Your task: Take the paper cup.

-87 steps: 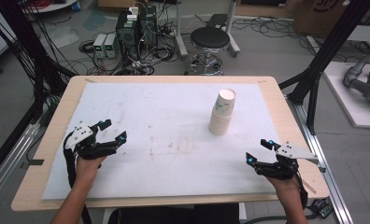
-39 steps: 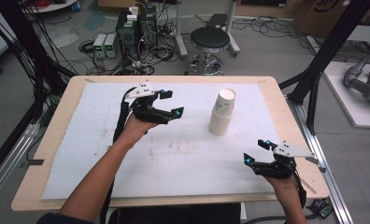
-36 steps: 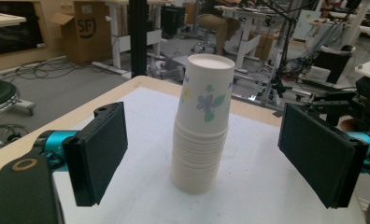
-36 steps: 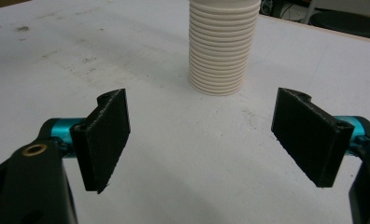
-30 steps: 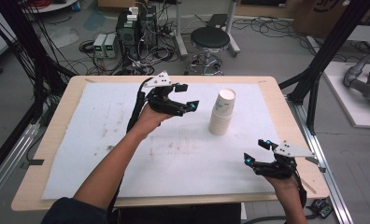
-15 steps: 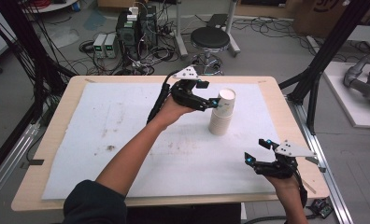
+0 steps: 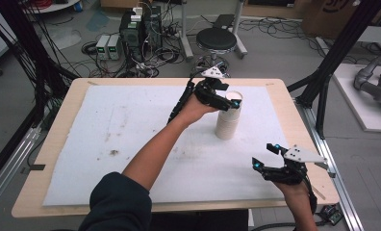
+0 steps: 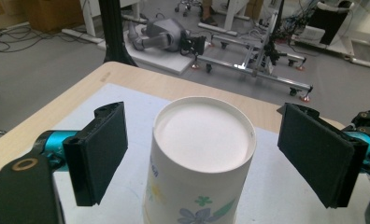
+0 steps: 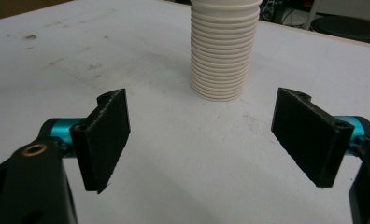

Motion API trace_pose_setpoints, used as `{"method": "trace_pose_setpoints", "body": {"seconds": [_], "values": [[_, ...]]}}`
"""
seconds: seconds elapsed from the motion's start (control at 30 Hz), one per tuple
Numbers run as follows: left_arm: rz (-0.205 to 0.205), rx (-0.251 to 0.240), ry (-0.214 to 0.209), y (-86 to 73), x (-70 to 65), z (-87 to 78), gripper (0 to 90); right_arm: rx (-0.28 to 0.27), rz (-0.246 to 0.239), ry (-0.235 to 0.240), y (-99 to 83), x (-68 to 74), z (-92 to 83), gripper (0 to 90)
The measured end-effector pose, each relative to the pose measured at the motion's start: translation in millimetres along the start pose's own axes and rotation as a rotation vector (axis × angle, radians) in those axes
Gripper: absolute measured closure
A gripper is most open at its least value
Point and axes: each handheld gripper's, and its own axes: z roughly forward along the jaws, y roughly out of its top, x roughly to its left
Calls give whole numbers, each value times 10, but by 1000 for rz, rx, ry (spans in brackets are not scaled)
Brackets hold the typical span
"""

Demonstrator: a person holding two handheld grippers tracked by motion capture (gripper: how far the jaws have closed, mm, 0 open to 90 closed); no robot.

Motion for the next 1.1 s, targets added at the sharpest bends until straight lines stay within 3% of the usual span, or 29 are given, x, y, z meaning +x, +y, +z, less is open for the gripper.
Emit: {"method": "trace_pose_setpoints", "body": {"seconds": [0.2,0.33,0.57,0.9,1.1], "values": [[-13,14,-6,-31,37,73,220,-3,2,-3,-5,-3,-17,198],[-4,10,-23,-38,53,70,337,-3,2,-3,-6,-3,-15,198],[-12,-31,-34,5,65,7,352,-1,-2,4,-2,9,-1,198],[0,-167,-5,258,12,-347,360,-2,0,6,1,29,12,198],[-11,-271,12,394,21,-704,364,-7,-10,9,25,58,17,198]]}}
